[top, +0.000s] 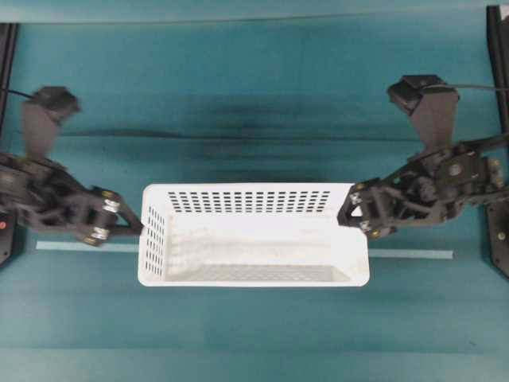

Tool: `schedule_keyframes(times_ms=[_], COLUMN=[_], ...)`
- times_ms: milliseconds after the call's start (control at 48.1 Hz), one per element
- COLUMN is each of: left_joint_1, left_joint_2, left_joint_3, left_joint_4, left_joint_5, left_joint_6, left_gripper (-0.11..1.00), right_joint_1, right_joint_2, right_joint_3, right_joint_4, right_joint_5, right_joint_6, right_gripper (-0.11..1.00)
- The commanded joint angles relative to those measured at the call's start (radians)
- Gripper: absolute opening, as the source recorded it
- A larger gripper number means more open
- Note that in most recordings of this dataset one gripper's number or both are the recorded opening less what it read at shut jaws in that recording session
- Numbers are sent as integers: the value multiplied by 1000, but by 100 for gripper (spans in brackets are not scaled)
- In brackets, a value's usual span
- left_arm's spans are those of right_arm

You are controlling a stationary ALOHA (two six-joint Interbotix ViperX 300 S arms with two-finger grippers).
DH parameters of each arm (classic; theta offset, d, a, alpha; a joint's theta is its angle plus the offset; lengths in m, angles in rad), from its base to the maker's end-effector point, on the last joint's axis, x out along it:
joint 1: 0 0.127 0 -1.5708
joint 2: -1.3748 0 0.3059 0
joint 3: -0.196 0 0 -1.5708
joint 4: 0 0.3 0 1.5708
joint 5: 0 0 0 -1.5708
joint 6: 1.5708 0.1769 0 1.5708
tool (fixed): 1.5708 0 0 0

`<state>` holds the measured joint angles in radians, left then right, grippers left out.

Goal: Lift the white basket with both hands.

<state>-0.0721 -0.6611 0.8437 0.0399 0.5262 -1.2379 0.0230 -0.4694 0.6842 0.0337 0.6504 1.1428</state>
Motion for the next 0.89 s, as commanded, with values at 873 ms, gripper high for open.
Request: schedule_keyframes(times_ms=[873], left_joint_1=[-2], left_joint_2=[-399], left_joint_3=[14], left_joint_4=[3], left_joint_5=[-186], left_joint_6=[844], left_gripper=[89], right_joint_1=[12], right_joint_2=[-270], right_joint_3=[137], right_joint_4=[-3], right_joint_5=[-595], right_joint_6=[-897], right_gripper=[96])
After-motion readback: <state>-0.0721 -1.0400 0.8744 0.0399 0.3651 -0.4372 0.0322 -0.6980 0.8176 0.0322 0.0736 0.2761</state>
